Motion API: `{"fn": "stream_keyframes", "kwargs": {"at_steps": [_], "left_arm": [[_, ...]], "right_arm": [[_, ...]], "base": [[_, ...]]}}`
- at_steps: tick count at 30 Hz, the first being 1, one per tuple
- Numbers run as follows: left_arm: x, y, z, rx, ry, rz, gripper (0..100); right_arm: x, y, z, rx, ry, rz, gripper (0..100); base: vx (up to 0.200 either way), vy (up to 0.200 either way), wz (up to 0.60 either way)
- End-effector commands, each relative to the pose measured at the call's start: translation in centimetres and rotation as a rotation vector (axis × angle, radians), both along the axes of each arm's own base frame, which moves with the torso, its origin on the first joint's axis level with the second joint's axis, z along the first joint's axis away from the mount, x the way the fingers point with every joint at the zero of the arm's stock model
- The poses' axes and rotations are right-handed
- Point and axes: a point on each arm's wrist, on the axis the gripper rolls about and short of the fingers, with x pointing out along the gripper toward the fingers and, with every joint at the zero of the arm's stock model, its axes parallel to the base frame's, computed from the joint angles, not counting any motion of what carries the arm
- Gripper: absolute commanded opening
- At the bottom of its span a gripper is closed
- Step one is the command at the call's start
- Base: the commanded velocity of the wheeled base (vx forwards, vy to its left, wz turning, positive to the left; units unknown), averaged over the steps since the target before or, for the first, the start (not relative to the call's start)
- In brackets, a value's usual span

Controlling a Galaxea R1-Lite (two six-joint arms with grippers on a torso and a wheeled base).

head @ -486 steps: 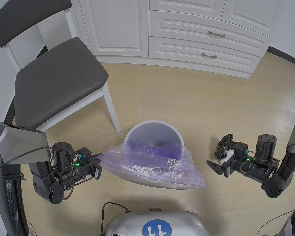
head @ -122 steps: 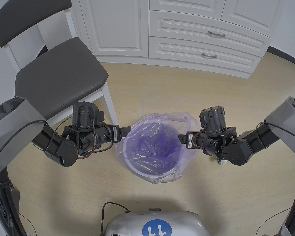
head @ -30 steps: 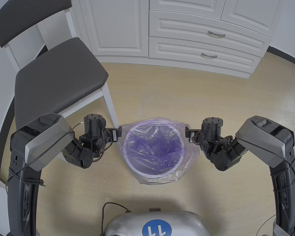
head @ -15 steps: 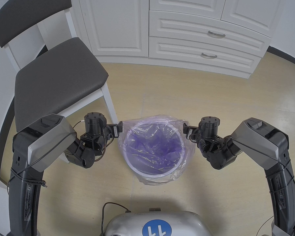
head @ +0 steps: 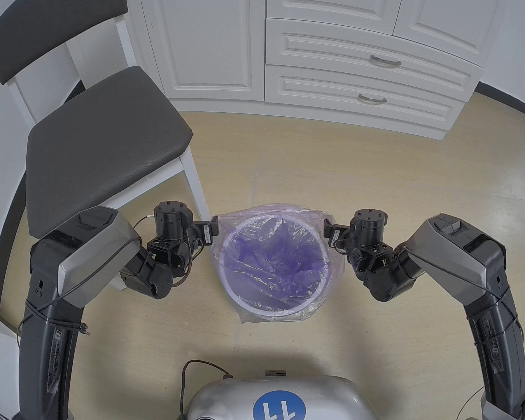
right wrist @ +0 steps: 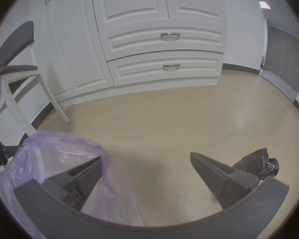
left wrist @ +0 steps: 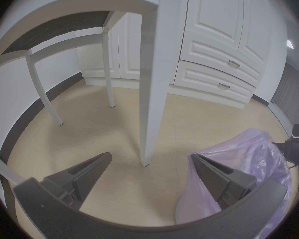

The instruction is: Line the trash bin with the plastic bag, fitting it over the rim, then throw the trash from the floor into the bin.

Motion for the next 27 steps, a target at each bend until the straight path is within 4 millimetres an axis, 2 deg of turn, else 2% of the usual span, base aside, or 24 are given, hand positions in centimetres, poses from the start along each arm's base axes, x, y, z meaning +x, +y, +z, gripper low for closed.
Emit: {"fn": "stream_keyframes", "kwargs": {"at_steps": [1,7,12,15,20,22,27], "left_arm": [[-0.1,0.1,-1.2,0.027,0.048,0.016,100],[-0.4,0.3,-2.1,0.115,0.100,0.064,100],[-0.8,0.5,-1.7,0.118,0.103,0.061,100],[-1.6,0.8,-0.2,0.113,0.094,0.051,100],[-4.1,1.5,2.5,0.100,0.106,-0.031,100],[-5.4,1.8,3.7,0.107,0.110,-0.082,100],[-7.1,2.1,4.4,0.133,0.126,-0.137,100]], "right_arm": [[0.0,0.0,-1.4,-0.014,0.028,0.000,100],[0.1,-0.3,-2.3,-0.022,0.054,-0.005,100],[-0.2,-0.3,-1.6,-0.023,0.052,-0.004,100],[-1.0,-0.5,0.1,-0.025,0.048,0.002,100],[-2.8,-0.8,2.6,-0.043,0.047,0.014,100],[-3.3,-0.9,3.1,-0.064,0.042,0.019,100],[-4.5,-1.2,3.8,-0.109,0.060,0.029,100]], "base": [[0.000,0.000,0.00],[0.000,0.000,0.00],[0.000,0.000,0.00],[0.000,0.000,0.00],[0.000,0.000,0.00],[0.000,0.000,0.00],[0.000,0.000,0.00]]}}
